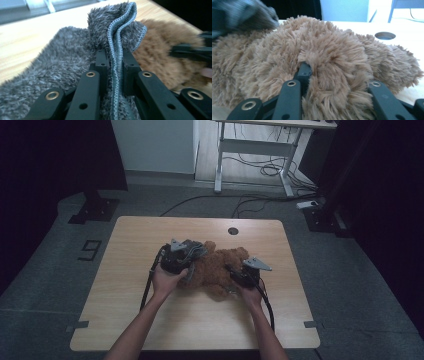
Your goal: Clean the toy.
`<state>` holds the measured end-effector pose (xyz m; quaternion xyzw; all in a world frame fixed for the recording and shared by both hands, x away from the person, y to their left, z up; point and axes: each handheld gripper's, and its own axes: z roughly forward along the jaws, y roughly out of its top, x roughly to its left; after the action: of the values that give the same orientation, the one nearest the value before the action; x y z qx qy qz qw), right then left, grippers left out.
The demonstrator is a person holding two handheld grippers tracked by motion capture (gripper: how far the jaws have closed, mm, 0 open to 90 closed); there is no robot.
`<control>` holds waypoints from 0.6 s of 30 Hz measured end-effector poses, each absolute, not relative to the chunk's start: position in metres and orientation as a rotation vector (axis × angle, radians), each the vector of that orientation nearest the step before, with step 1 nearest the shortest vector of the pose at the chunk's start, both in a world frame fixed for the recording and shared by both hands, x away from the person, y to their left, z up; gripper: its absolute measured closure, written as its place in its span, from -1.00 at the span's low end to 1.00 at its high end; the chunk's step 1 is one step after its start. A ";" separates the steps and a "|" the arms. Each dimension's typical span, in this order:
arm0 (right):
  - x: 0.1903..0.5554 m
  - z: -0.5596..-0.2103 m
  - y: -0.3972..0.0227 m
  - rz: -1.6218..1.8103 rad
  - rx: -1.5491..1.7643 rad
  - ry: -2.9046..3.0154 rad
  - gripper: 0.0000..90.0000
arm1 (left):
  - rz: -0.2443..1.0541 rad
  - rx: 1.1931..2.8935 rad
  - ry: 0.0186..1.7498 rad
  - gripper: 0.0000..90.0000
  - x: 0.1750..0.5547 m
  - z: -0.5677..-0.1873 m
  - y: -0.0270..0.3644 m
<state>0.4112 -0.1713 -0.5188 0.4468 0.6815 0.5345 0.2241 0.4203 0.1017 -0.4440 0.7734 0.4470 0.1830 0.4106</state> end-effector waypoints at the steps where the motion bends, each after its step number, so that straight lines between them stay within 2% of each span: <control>1: 0.413 -0.520 -0.171 1.476 1.225 1.881 0.40 | 0.450 1.941 1.138 0.73 0.425 -0.447 0.101; 6: 0.412 -0.522 -0.176 1.507 1.215 1.913 0.37 | 0.468 1.981 1.132 0.75 0.425 -0.460 0.098; 14: 0.391 -0.525 -0.183 1.542 1.172 2.012 0.33 | 0.402 1.881 1.109 0.80 0.391 -0.483 0.115; 18: 0.373 -0.530 -0.184 1.533 1.099 2.056 0.37 | 0.433 1.882 1.066 0.80 0.369 -0.486 0.116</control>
<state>0.3725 -0.1842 -0.5301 0.3878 0.7256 0.5409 0.1747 0.3690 0.1157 -0.4864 0.7614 0.4314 0.1751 0.4511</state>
